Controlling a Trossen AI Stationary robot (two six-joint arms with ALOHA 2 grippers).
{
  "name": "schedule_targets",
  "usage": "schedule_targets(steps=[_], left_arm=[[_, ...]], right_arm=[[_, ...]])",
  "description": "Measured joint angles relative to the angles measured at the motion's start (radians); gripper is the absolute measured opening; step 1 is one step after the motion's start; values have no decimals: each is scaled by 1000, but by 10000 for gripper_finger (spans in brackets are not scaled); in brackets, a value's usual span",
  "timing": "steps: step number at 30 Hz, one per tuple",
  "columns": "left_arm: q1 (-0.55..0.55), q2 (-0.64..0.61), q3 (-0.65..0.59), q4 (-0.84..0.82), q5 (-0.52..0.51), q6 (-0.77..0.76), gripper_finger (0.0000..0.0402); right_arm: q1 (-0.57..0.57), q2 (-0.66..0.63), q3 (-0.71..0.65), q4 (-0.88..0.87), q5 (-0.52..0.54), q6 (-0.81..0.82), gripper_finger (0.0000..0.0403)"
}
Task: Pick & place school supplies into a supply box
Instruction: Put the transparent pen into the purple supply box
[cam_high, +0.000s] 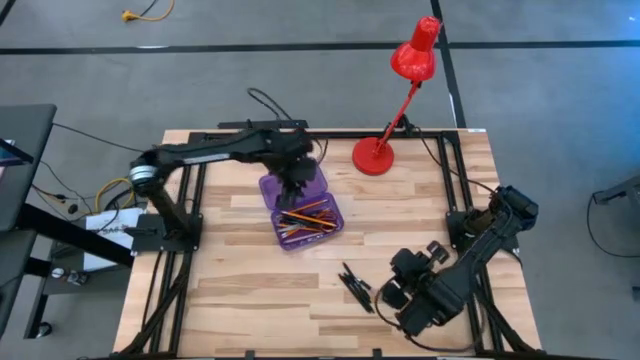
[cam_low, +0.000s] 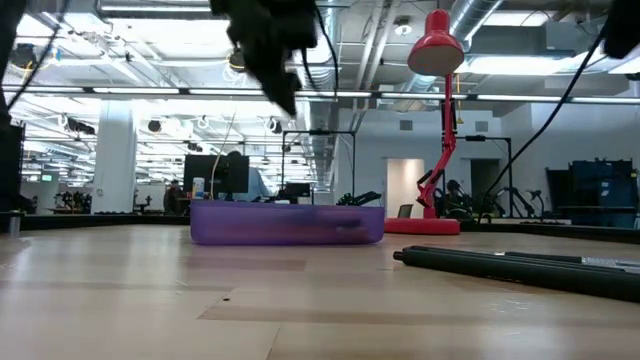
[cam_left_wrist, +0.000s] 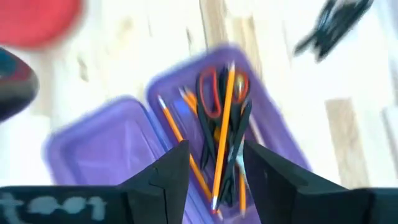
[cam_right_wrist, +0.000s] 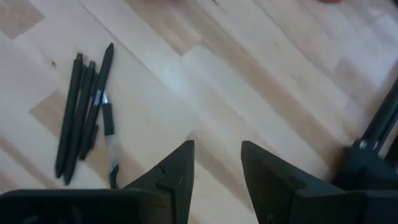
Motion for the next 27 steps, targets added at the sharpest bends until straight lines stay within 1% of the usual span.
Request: schedule_targets(steps=[4, 6, 13, 20, 27], left_arm=[[-4, -138, 0, 22, -1, -62, 138], [-13, -206, 0, 26, -20, -88, 138], [-77, -423, -21, 22, -149, -192, 138], [-189, -606, -67, 17, -282, -323, 138], [-329, -780, -193, 27, -401, -447, 138]], right_arm=[[-59, 0, 0, 14, 3, -104, 127], [-88, 0, 0, 32, 3, -159, 127], [-183, 0, 0, 179, 3, -387, 127], [-272, 0, 0, 333, -22, -601, 127], [-351, 0, 0, 435, -126, -756, 127]])
